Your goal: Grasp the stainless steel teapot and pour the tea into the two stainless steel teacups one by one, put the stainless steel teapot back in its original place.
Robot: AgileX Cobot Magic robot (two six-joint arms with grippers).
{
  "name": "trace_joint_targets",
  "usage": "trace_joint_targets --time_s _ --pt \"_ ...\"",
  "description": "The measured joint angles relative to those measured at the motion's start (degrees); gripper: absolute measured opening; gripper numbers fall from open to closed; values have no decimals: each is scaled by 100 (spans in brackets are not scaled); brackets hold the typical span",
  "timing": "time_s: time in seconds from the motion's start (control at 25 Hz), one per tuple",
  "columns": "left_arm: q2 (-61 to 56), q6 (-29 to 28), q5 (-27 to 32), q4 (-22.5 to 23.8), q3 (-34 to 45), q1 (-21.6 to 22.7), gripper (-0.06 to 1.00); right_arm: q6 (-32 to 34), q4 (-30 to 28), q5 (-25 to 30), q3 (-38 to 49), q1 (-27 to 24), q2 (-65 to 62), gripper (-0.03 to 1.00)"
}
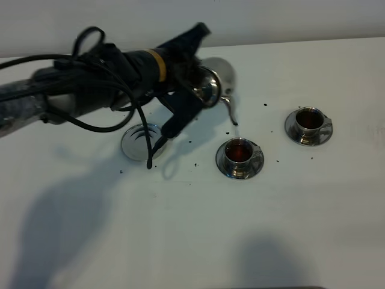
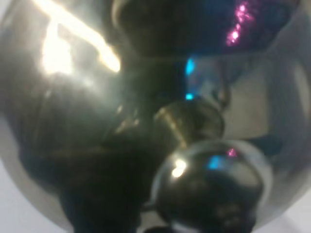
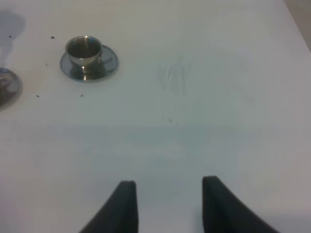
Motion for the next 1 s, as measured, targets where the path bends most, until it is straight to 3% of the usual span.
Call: trace_joint_targets --time_s 0.2,0.36,0.52,0.68,0.84,1.0 --pt "-172 -1263 1514 -483 0 -46 22 0 0 0 0 0 0 31" --pt "-331 -1888 2513 -1529 2 -227 22 0 0 0 0 0 0 31" --pt "-523 -2133 3424 -2795 2 -299 22 0 0 0 0 0 0 31" --pt "-705 -2450 4279 -3656 2 -311 22 0 0 0 0 0 0 31" --pt "-788 -3490 4929 -3830 2 -332 22 0 0 0 0 0 0 31" --pt "-788 -4585 5192 -3837 2 -332 22 0 0 0 0 0 0 31"
